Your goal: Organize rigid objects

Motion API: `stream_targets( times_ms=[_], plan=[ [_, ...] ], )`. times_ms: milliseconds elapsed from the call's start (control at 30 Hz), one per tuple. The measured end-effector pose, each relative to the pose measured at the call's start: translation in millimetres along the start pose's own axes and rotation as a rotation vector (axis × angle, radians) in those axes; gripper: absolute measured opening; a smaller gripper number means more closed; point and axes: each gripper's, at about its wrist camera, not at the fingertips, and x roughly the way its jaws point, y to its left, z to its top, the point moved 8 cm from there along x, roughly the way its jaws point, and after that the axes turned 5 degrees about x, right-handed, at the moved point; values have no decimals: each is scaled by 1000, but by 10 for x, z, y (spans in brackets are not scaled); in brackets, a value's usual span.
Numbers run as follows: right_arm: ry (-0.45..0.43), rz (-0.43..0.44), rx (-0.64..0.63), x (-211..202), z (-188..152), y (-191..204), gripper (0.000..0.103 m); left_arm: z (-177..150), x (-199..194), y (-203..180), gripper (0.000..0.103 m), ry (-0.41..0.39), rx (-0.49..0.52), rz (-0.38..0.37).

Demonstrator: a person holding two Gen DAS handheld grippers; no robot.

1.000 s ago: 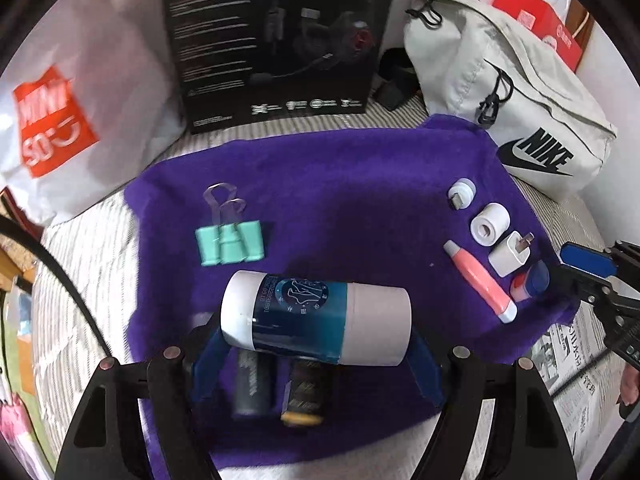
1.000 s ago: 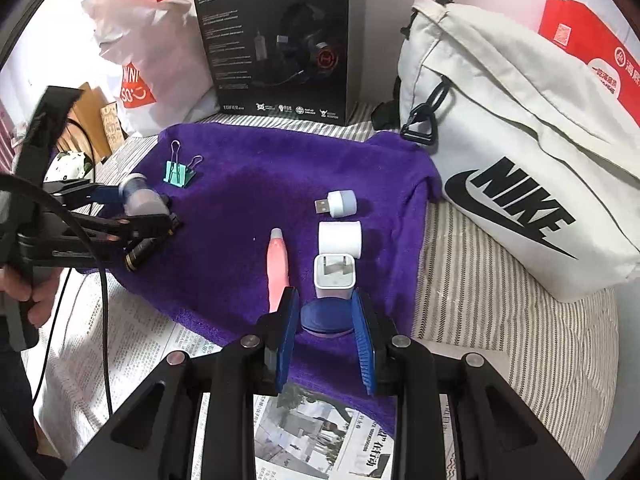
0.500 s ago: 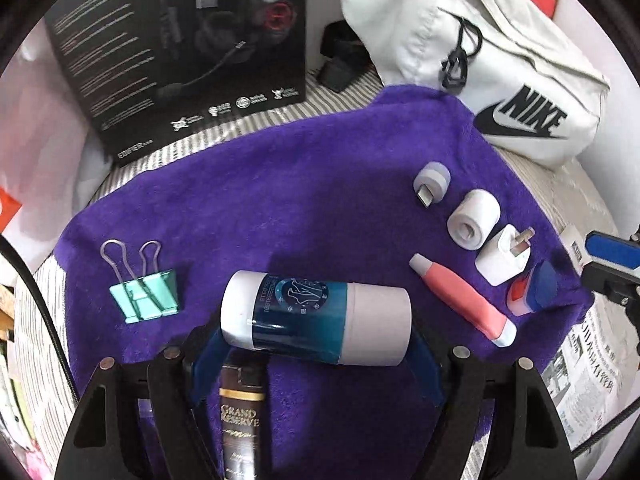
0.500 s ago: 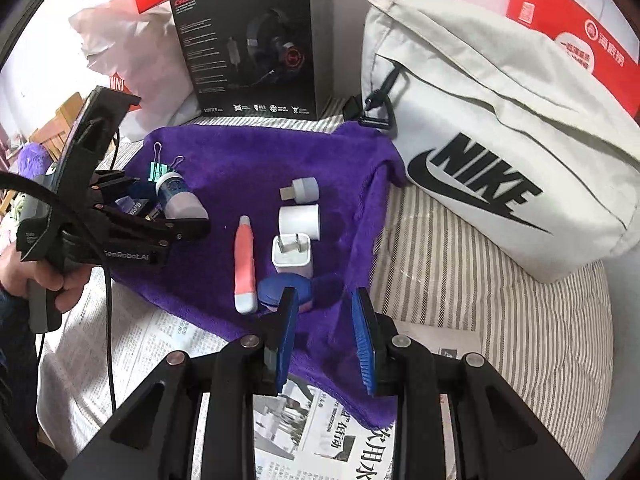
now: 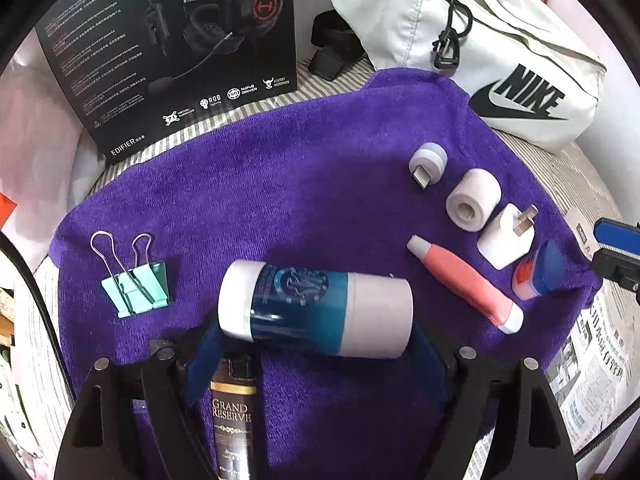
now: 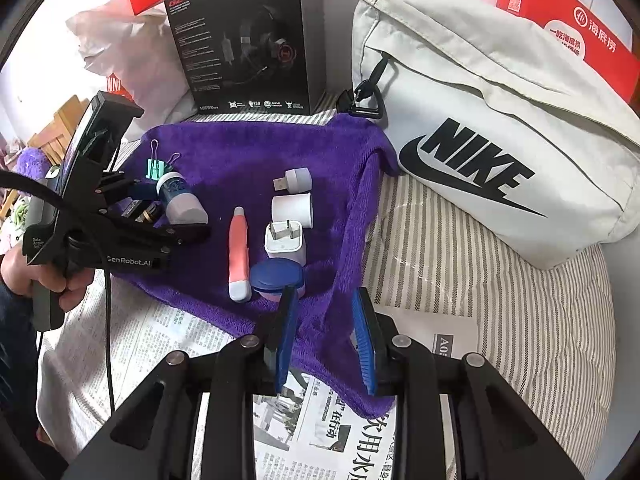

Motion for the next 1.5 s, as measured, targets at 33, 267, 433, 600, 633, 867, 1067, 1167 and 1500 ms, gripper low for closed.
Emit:
stream_targets(
  times_ms=[33,267,433,600,633,867,1067,1167,1500],
  plan=[
    [0,-1,0,7,10,0,29,-15,-4,-3,85,4,3,0],
    [-6,-1,15,-73,-35,-9,29,-69,-108,-41,85,10,26,27],
    [-8,8,22,-104,-78,38,32,-177,-271,-61,85,25,14,23],
    [-17,8,29,-119,-100,129,45,-301,-480,-48,85,15,-11,43],
    [-12,16,34,-117,-108,157,48,-339,-533,-34,85,13,-25,47],
    [-30,10,46,-199,-122,316,68,-646,-927,107,101,-22,-169,61],
    [-28,-9,75,-275,-188,413,89,-847,-1161,135,103,-48,-234,101],
    [-25,-29,84,-312,-226,434,94,-916,-1287,103,103,-68,-251,105],
    [-16,-73,151,-524,-418,452,103,-1042,-1586,-83,103,-127,-262,155]
  ],
)
